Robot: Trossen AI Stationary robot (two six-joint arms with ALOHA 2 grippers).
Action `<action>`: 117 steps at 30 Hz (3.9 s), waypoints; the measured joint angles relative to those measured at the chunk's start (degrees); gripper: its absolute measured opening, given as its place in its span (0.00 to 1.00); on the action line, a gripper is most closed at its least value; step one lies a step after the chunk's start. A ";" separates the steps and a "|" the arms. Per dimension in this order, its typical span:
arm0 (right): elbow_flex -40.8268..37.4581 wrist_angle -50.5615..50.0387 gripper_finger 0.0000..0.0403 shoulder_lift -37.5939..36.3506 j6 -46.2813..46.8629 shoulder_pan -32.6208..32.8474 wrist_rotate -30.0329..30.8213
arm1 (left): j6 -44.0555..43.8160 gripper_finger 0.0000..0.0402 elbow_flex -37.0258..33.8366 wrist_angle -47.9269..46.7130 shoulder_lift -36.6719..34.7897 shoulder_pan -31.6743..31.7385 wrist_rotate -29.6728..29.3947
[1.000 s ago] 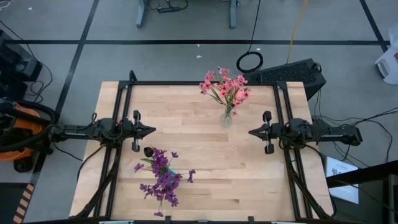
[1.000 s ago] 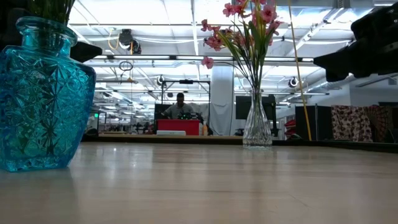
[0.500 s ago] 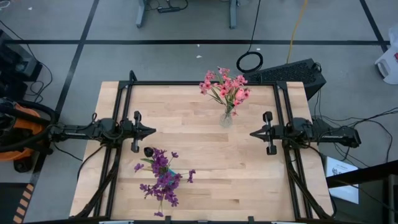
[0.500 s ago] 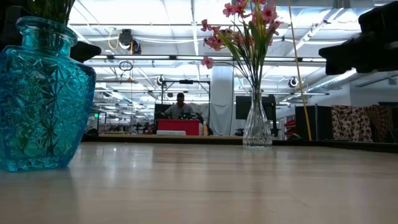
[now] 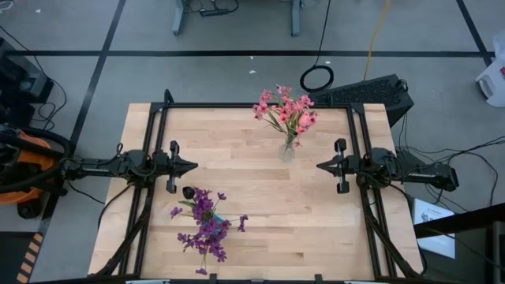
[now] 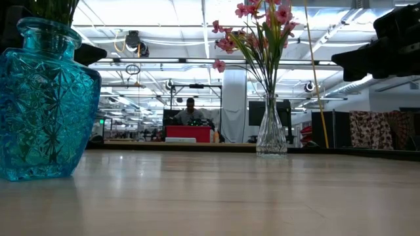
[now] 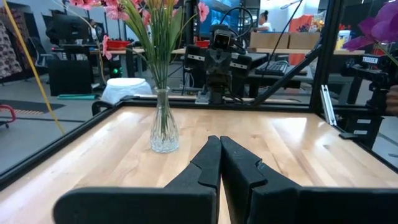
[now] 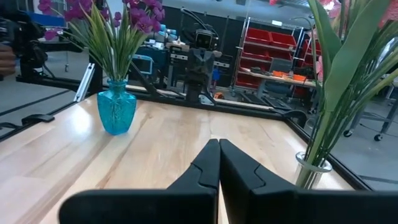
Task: Sort flowers into vase by color
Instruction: Return to Home Position
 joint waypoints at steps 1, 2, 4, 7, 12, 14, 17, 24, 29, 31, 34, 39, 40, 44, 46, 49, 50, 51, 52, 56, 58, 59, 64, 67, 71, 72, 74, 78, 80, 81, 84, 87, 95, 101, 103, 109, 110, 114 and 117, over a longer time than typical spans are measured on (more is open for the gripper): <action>0.00 -0.01 0.00 0.00 0.04 0.01 0.00 | 0.00 0.03 0.00 0.01 0.00 0.00 -0.02; 0.00 -0.01 0.00 0.00 0.04 0.01 -0.01 | 0.03 0.03 0.00 0.00 0.00 0.00 -0.04; 0.00 -0.01 0.00 0.05 0.06 0.01 0.00 | 0.24 0.03 0.00 0.02 0.00 0.00 -0.33; 0.00 -0.02 0.00 0.07 0.06 0.01 0.00 | 1.38 0.03 0.00 0.17 0.00 0.00 -1.50; 0.00 -0.02 0.00 0.07 0.06 0.01 0.00 | 3.96 0.03 0.00 0.22 0.00 0.00 -1.68; 0.00 -0.02 0.00 0.07 0.06 0.01 -0.02 | 4.23 0.03 0.00 0.22 0.02 0.00 -1.79; 0.00 -0.02 0.00 0.07 0.06 0.01 -0.01 | 4.92 0.03 0.00 0.24 0.00 0.00 -1.81; 0.00 -0.02 0.00 0.07 0.06 0.01 -0.02 | 5.19 0.03 0.00 0.22 0.00 0.66 -1.49; -0.01 -0.02 0.00 0.07 0.06 0.01 -0.02 | 5.60 0.03 0.00 0.22 0.00 0.66 -1.52; -0.01 -0.02 0.00 0.07 0.06 0.01 -0.02 | 5.60 0.03 0.00 0.24 0.00 0.66 -1.90; -0.02 -0.02 0.00 0.07 0.06 0.01 -0.02 | 5.65 0.03 0.00 0.24 0.08 0.66 -1.89; -0.02 -0.02 0.00 0.07 0.06 0.01 -0.02 | 6.03 0.03 0.00 0.29 0.09 0.66 -1.88; -0.02 -0.01 0.00 0.07 0.07 0.01 -0.02 | 6.03 0.03 0.00 0.38 0.11 0.66 -1.88; -0.02 -0.02 0.00 0.07 0.06 0.01 -0.02 | 6.01 0.03 0.00 0.79 0.11 0.66 -1.90; -0.02 -0.02 0.00 0.07 0.07 0.01 -0.02 | 5.99 0.03 0.00 0.85 0.11 0.66 -1.90; -0.02 -0.02 0.00 0.07 0.07 0.01 -0.02 | 5.99 0.03 0.00 0.92 0.11 0.66 -1.90; -0.02 -0.02 0.00 0.07 0.06 0.01 -0.02 | 5.97 0.03 0.00 0.94 0.11 0.66 -1.90; -0.02 -0.02 0.00 0.07 0.06 0.01 -0.03 | 5.97 0.03 0.00 0.96 0.11 0.66 -1.90; -0.02 -0.02 0.00 0.07 0.06 0.01 -0.02 | 5.97 0.03 0.00 1.00 0.11 0.66 -1.90; -0.02 -0.02 0.00 0.07 0.06 0.01 -0.02 | 5.96 0.03 0.00 1.06 0.11 0.66 -1.90; -0.02 -0.02 0.00 0.07 0.06 0.01 -0.02 | 5.89 0.03 0.01 1.08 0.11 0.66 -1.90; -0.02 -0.02 0.00 0.07 0.06 0.01 -0.02 | 5.81 0.03 0.00 1.09 0.11 0.66 -1.90; -0.02 -0.02 0.00 0.07 0.06 0.01 -0.02 | 5.81 0.03 0.00 1.14 0.11 0.66 -1.90; -0.02 -0.02 0.00 0.07 0.08 0.01 -0.02 | 5.81 0.03 0.00 1.18 0.11 0.66 -1.90; -0.02 -0.02 0.00 0.07 0.07 0.01 -0.02 | 5.84 0.03 0.00 1.22 0.11 0.66 -1.90; -0.02 -0.02 0.00 0.07 0.07 0.01 -0.02 | 5.84 0.03 0.00 1.23 0.11 0.66 -1.90; -0.02 -0.02 0.00 0.07 0.07 0.01 -0.02 | 5.85 0.03 0.00 1.25 0.11 0.66 -1.90; -0.02 -0.02 0.00 0.07 0.06 0.01 -0.02 | 5.88 0.03 0.00 1.27 0.11 0.66 -1.90; -0.02 -0.02 0.00 0.07 0.06 0.03 -0.02 | 5.99 0.03 0.01 1.27 0.11 0.66 -1.89; -0.02 -0.02 0.00 0.07 0.07 0.01 -0.02 | 6.00 0.03 0.00 1.29 0.11 0.66 -1.88; -0.02 -0.02 0.00 0.07 0.07 0.03 -0.02 | 5.99 0.03 0.00 1.29 0.11 0.66 -1.88; -0.02 -0.02 0.00 0.07 0.08 0.01 -0.02 | 5.99 0.03 0.00 1.29 0.11 0.66 -1.88; -0.02 -0.02 0.00 0.08 0.06 0.03 -0.03 | 5.99 0.03 0.02 1.31 0.11 0.66 -1.88; -0.02 -0.02 0.00 0.08 0.08 0.03 -0.02 | 5.97 0.03 0.01 1.31 0.11 0.64 -1.88; -0.02 -0.02 0.00 0.08 0.06 0.03 -0.02 | 5.95 0.03 0.00 1.31 0.11 0.66 -1.88; -0.02 -0.02 0.00 0.07 0.06 0.02 -0.02 | 5.92 0.03 0.02 1.31 0.11 0.66 -1.86; -0.02 -0.02 0.00 0.08 0.07 0.02 -0.02 | 5.89 0.03 0.01 1.31 0.11 0.66 -1.87; -0.02 -0.02 0.00 0.09 0.06 0.03 -0.02 | 5.81 0.03 0.02 1.31 0.11 0.66 -1.86; -0.02 -0.02 0.00 0.09 0.08 0.02 -0.03 | 5.82 0.03 0.00 1.31 0.13 0.66 -1.86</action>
